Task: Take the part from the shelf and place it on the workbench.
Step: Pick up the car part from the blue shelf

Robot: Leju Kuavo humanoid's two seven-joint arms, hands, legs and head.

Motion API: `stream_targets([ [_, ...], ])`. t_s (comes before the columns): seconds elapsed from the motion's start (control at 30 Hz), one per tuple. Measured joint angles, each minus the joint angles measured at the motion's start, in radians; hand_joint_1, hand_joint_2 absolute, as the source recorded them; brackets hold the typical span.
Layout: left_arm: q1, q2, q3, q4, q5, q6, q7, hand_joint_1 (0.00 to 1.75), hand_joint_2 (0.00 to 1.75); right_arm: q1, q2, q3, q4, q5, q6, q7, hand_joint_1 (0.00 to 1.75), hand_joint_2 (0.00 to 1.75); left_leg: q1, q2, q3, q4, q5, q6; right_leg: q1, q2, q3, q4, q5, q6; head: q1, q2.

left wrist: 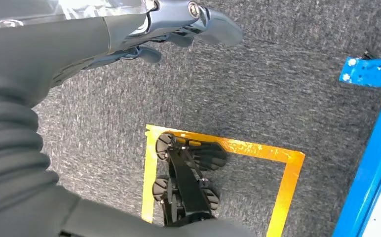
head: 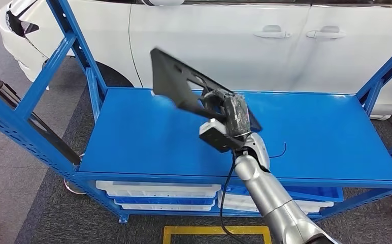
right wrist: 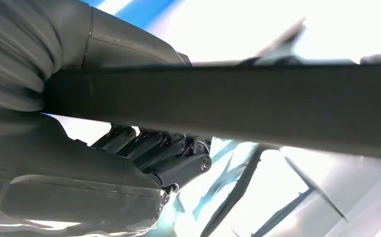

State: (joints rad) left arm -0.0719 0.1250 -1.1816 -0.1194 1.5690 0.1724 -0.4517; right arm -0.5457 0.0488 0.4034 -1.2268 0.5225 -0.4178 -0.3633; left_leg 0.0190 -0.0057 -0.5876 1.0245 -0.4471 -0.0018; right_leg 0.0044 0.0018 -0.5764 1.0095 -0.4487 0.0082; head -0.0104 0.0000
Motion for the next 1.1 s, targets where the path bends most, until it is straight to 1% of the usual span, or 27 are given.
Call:
stream_targets([
  [0.03, 0.001, -0.001, 0.003, 0.000, 0.000, 0.000, -0.011, 0.00, 1.75, 0.027, -0.008, -0.012, -0.095, -0.146, 0.067, -0.044, 1.75, 1.75, 0.001, -0.001, 0.000, -0.001, 0.001, 0.007, -0.001, -0.001, -0.003, 0.009, -0.009, 0.005, 0.001, 0.000],
  [0.07, 0.001, -0.002, 0.007, 0.000, 0.000, -0.001, -0.025, 0.00, 1.75, 0.056, -0.016, -0.026, -0.197, -0.296, 0.140, -0.089, 1.75, 1.75, 0.002, -0.002, -0.001, -0.003, 0.002, 0.013, -0.003, -0.001, -0.014, 0.035, -0.029, 0.011, 0.004, 0.000],
  [0.1, 0.001, -0.003, 0.011, 0.000, 0.000, -0.001, -0.037, 0.00, 1.75, 0.081, -0.022, -0.039, -0.283, -0.412, 0.202, -0.124, 1.75, 1.75, 0.003, -0.002, -0.002, -0.005, 0.003, 0.018, -0.005, -0.001, -0.036, 0.083, -0.059, 0.017, 0.007, 0.000],
  [0.17, 0.001, -0.004, 0.022, 0.000, 0.000, -0.002, -0.063, 0.00, 1.75, 0.120, -0.031, -0.058, -0.425, -0.576, 0.305, -0.169, 1.75, 1.75, 0.001, -0.002, -0.004, -0.004, 0.003, 0.022, -0.008, -0.001, -0.100, 0.218, -0.126, 0.023, 0.010, 0.000],
  [0.2, 0.001, -0.005, 0.031, 0.000, 0.000, -0.006, -0.077, 0.00, 1.75, 0.136, -0.034, -0.064, -0.484, -0.636, 0.351, -0.179, 1.75, 1.75, 0.000, -0.002, -0.004, -0.004, 0.002, 0.023, -0.008, -0.001, -0.128, 0.274, -0.143, 0.025, 0.010, 0.000],
  [0.23, 0.000, -0.005, 0.042, 0.000, 0.000, -0.010, -0.090, 0.00, 1.75, 0.150, -0.038, -0.068, -0.531, -0.684, 0.390, -0.182, 1.75, 1.75, 0.000, -0.002, -0.004, -0.004, 0.001, 0.023, -0.008, -0.001, -0.141, 0.297, -0.141, 0.024, 0.010, 0.000],
  [0.27, 0.000, -0.006, 0.056, 0.000, 0.000, -0.015, -0.103, 0.00, 1.75, 0.163, -0.042, -0.070, -0.574, -0.731, 0.431, -0.182, 1.75, 1.75, -0.001, -0.002, -0.003, -0.004, 0.001, 0.023, -0.008, -0.001, -0.136, 0.281, -0.120, 0.022, 0.011, 0.000],
  [0.3, -0.001, -0.006, 0.071, 0.000, 0.000, -0.019, -0.111, 0.00, 1.75, 0.174, -0.044, -0.071, -0.608, -0.766, 0.463, -0.183, 1.75, 1.75, -0.002, -0.003, -0.001, -0.004, 0.000, 0.022, -0.008, -0.001, -0.109, 0.220, -0.084, 0.017, 0.011, 0.000],
  [0.33, -0.003, -0.008, 0.085, 0.000, 0.000, -0.021, -0.117, 0.00, 1.75, 0.182, -0.046, -0.070, -0.636, -0.792, 0.487, -0.185, 1.75, 1.75, -0.003, -0.003, 0.001, -0.004, -0.001, 0.021, -0.006, -0.001, -0.072, 0.140, -0.046, 0.010, 0.011, 0.000],
  [0.37, -0.004, -0.010, 0.099, 0.000, 0.000, -0.023, -0.122, 0.00, 1.75, 0.188, -0.047, -0.069, -0.661, -0.815, 0.507, -0.187, 1.75, 1.75, -0.005, -0.003, 0.002, -0.004, -0.002, 0.019, -0.004, -0.001, -0.039, 0.070, -0.018, 0.004, 0.010, 0.000],
  [0.4, -0.005, -0.012, 0.110, 0.000, 0.000, -0.022, -0.124, 0.00, 1.75, 0.192, -0.047, -0.068, -0.681, -0.829, 0.521, -0.188, 1.75, 1.75, -0.006, -0.003, 0.003, -0.005, -0.003, 0.015, -0.001, -0.002, -0.017, 0.021, -0.002, -0.001, 0.011, 0.000],
  [0.43, -0.005, -0.014, 0.120, 0.000, -0.001, -0.020, -0.125, 0.00, 1.75, 0.196, -0.047, -0.066, -0.695, -0.837, 0.532, -0.188, 1.75, 1.75, -0.007, -0.002, 0.003, -0.005, -0.003, 0.010, 0.002, -0.002, -0.007, 0.001, 0.003, -0.005, 0.011, 0.000],
  [0.5, -0.005, -0.015, 0.134, 0.000, -0.003, -0.015, -0.122, 0.00, 1.75, 0.204, -0.051, -0.060, -0.711, -0.840, 0.567, -0.195, 1.75, 1.75, -0.008, -0.002, 0.005, -0.009, 0.001, -0.002, 0.002, -0.001, -0.007, -0.003, 0.008, -0.011, 0.011, 0.000],
  [0.53, -0.005, -0.015, 0.139, 0.000, -0.006, -0.013, -0.119, 0.00, 1.75, 0.206, -0.055, -0.055, -0.716, -0.835, 0.594, -0.203, 1.75, 1.75, -0.009, -0.002, 0.005, -0.007, -0.003, -0.007, 0.000, -0.002, -0.006, -0.009, 0.013, -0.015, 0.011, 0.000],
  [0.57, -0.005, -0.015, 0.141, 0.000, -0.008, -0.011, -0.115, 0.00, 1.75, 0.205, -0.059, -0.050, -0.721, -0.825, 0.628, -0.213, 1.75, 1.75, -0.010, -0.001, 0.000, 0.008, -0.018, -0.011, -0.003, -0.004, -0.005, -0.016, 0.019, -0.021, 0.010, 0.000],
  [0.6, -0.006, -0.015, 0.142, 0.000, -0.009, -0.009, -0.111, 0.00, 1.75, 0.203, -0.063, -0.044, -0.725, -0.814, 0.662, -0.220, 1.75, 1.75, -0.010, -0.001, -0.013, 0.042, -0.044, -0.014, -0.006, -0.005, -0.004, -0.023, 0.024, -0.025, 0.008, 0.000],
  [0.67, -0.006, -0.014, 0.143, 0.000, -0.009, -0.005, -0.104, 0.00, 1.75, 0.199, -0.068, -0.033, -0.729, -0.792, 0.711, -0.222, 1.75, 1.75, -0.007, 0.000, -0.059, 0.165, -0.118, -0.020, -0.006, -0.008, -0.006, -0.026, 0.029, -0.031, 0.007, 0.000],
  [0.7, -0.006, -0.014, 0.143, 0.000, -0.009, -0.003, -0.101, 0.00, 1.75, 0.198, -0.070, -0.029, -0.729, -0.784, 0.722, -0.219, 1.75, 1.75, -0.007, 0.000, -0.081, 0.225, -0.145, -0.023, -0.005, -0.009, -0.009, -0.024, 0.030, -0.031, 0.007, 0.000],
  [0.73, -0.005, -0.013, 0.143, 0.000, -0.009, -0.002, -0.098, 0.00, 1.75, 0.198, -0.072, -0.027, -0.728, -0.778, 0.729, -0.217, 1.75, 1.75, -0.007, 0.000, -0.092, 0.260, -0.155, -0.025, -0.004, -0.009, -0.013, -0.022, 0.031, -0.032, 0.007, 0.000],
  [0.77, -0.005, -0.013, 0.143, 0.000, -0.009, 0.000, -0.094, 0.00, 1.75, 0.198, -0.074, -0.025, -0.727, -0.775, 0.735, -0.215, 1.75, 1.75, -0.007, 0.000, -0.085, 0.257, -0.147, -0.025, -0.004, -0.010, -0.018, -0.018, 0.032, -0.031, 0.007, 0.000],
  [0.8, -0.005, -0.013, 0.143, 0.000, -0.009, 0.002, -0.091, 0.00, 1.75, 0.198, -0.075, -0.024, -0.725, -0.774, 0.741, -0.215, 1.75, 1.75, -0.007, 0.001, -0.059, 0.216, -0.124, -0.025, -0.004, -0.010, -0.022, -0.013, 0.033, -0.030, 0.007, 0.000],
  [0.87, -0.007, -0.013, 0.143, 0.000, -0.008, 0.006, -0.087, 0.00, 1.75, 0.197, -0.075, -0.023, -0.720, -0.779, 0.756, -0.215, 1.75, 1.75, -0.008, 0.001, 0.019, 0.077, -0.072, -0.020, -0.002, -0.010, -0.031, -0.002, 0.035, -0.026, 0.007, 0.000],
  [0.9, -0.008, -0.013, 0.143, 0.000, -0.007, 0.007, -0.085, 0.00, 1.75, 0.197, -0.075, -0.022, -0.716, -0.784, 0.765, -0.215, 1.75, 1.75, -0.009, 0.001, 0.045, 0.027, -0.057, -0.014, -0.001, -0.009, -0.034, 0.002, 0.037, -0.022, 0.007, 0.000],
  [0.93, -0.008, -0.013, 0.144, 0.000, -0.005, 0.008, -0.083, 0.00, 1.75, 0.197, -0.075, -0.022, -0.713, -0.788, 0.773, -0.215, 1.75, 1.75, -0.011, 0.001, 0.056, -0.001, -0.050, -0.008, 0.000, -0.009, -0.038, 0.005, 0.040, -0.017, 0.007, 0.000],
  [1.03, -0.007, -0.015, 0.146, 0.000, 0.000, 0.011, -0.079, 0.00, 1.75, 0.197, -0.075, -0.021, -0.702, -0.798, 0.790, -0.215, 1.75, 1.75, -0.011, 0.000, 0.047, -0.009, -0.035, 0.010, 0.000, -0.007, -0.044, 0.004, 0.051, 0.001, 0.008, 0.000],
  [1.07, -0.007, -0.016, 0.148, 0.000, 0.000, 0.012, -0.077, 0.00, 1.75, 0.196, -0.075, -0.022, -0.699, -0.803, 0.794, -0.214, 1.75, 1.75, -0.010, 0.002, 0.043, -0.013, -0.026, 0.017, -0.001, -0.006, -0.051, 0.015, 0.038, 0.007, 0.009, 0.000],
  [1.1, -0.009, -0.017, 0.150, 0.000, 0.000, 0.013, -0.075, 0.00, 1.75, 0.195, -0.075, -0.022, -0.697, -0.808, 0.798, -0.213, 1.75, 1.75, -0.008, 0.003, 0.036, -0.016, -0.016, 0.023, -0.002, -0.004, -0.063, 0.044, 0.010, 0.014, 0.011, 0.000],
])
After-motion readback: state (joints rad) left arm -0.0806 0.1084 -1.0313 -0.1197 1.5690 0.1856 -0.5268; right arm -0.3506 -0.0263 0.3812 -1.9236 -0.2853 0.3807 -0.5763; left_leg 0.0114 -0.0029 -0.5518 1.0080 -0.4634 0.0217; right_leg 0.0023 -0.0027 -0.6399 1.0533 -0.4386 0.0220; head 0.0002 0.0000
